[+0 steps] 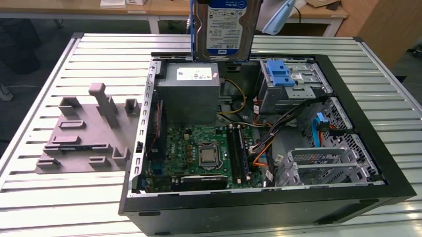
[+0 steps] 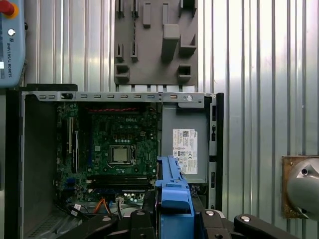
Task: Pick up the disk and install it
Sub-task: 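Pick up the disk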
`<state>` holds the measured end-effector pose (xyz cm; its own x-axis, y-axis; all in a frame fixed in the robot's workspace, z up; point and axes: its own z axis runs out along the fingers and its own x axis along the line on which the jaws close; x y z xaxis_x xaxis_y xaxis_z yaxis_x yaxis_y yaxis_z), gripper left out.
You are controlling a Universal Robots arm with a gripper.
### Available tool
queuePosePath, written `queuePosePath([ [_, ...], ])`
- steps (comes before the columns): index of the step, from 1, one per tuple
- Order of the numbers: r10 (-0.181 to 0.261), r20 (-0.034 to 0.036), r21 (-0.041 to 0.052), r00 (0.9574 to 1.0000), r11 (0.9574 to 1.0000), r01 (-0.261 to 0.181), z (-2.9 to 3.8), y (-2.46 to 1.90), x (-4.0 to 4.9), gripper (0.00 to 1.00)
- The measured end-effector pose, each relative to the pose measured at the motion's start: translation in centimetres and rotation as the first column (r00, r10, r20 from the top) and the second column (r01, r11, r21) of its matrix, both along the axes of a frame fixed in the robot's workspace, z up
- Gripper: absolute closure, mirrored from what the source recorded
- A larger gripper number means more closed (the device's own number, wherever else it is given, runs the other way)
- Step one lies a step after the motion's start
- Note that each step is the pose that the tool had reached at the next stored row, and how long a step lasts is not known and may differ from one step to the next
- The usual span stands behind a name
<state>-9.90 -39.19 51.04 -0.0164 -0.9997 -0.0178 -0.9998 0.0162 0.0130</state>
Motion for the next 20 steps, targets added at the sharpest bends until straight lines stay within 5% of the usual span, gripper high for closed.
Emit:
queuePosePath([
  [20,0.000,0.0000,-0.0001,1.0000,1.0000,0.000,0.00,-0.12,0.00,0.64],
])
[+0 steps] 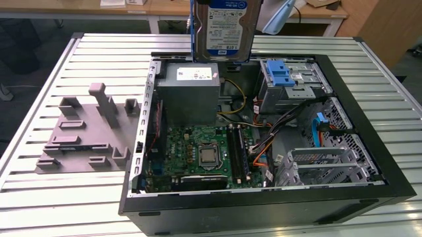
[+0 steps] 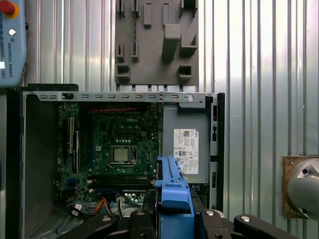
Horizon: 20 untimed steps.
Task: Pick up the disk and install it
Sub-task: 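Pick up the disk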
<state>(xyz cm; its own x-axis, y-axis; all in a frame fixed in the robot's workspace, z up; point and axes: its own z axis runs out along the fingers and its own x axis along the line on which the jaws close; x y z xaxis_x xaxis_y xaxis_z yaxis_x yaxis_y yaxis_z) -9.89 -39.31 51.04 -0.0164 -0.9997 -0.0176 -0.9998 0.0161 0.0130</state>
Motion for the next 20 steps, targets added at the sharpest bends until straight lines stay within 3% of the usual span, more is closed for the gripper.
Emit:
queuePosePath([
  [20,0.000,0.0000,0.0001,1.0000,1.0000,0.000,0.00,-0.02,0.00,0.64],
])
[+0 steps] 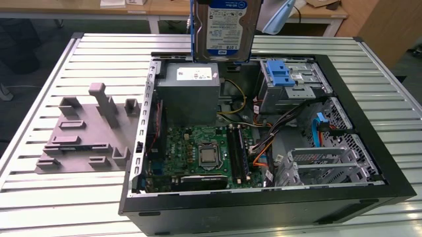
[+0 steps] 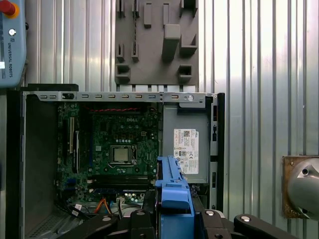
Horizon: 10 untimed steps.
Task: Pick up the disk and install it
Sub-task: 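Pick up the disk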
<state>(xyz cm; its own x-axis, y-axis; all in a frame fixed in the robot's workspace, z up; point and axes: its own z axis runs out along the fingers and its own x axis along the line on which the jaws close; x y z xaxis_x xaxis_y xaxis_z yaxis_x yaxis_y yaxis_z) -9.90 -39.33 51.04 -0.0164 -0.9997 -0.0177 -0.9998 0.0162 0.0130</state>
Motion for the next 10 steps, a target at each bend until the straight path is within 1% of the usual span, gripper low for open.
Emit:
queuePosePath([
  [4,0.000,0.0000,0.0000,1.0000,1.0000,0.000,0.00,-0.05,0.00,0.64],
  [5,0.000,0.0000,0.0000,1.0000,1.0000,0.000,0.00,-0.92,0.00,0.64],
  [10,0.000,0.0000,0.0000,1.0000,1.0000,0.000,0.00,-0.95,0.00,0.64],
])
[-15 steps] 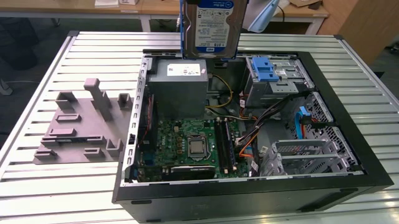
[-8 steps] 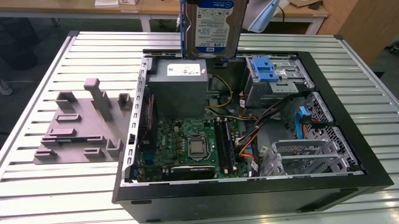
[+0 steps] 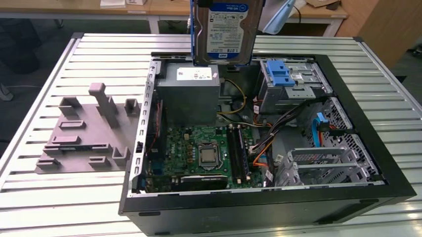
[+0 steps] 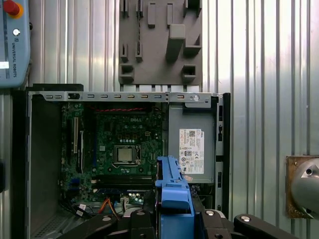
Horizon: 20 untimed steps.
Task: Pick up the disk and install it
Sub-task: 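Pick up the disk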
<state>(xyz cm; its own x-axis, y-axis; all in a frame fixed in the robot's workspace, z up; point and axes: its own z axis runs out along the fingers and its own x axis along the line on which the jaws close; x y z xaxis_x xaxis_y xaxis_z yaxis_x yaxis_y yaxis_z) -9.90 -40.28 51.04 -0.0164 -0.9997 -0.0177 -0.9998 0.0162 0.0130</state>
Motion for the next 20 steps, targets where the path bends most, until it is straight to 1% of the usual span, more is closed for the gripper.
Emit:
queuePosePath([
  [7,0.000,0.0000,0.0000,1.0000,1.0000,0.000,0.00,-0.01,0.00,0.64],
  [10,0.000,0.0000,0.0000,1.0000,1.0000,0.000,0.00,-0.09,0.00,0.64],
  [13,0.000,0.0001,0.0000,1.0000,1.0000,0.000,-0.01,-0.31,0.00,0.64],
  [20,0.000,0.0000,0.0001,1.0000,1.0000,0.000,-0.05,-1.02,0.00,0.64],
])
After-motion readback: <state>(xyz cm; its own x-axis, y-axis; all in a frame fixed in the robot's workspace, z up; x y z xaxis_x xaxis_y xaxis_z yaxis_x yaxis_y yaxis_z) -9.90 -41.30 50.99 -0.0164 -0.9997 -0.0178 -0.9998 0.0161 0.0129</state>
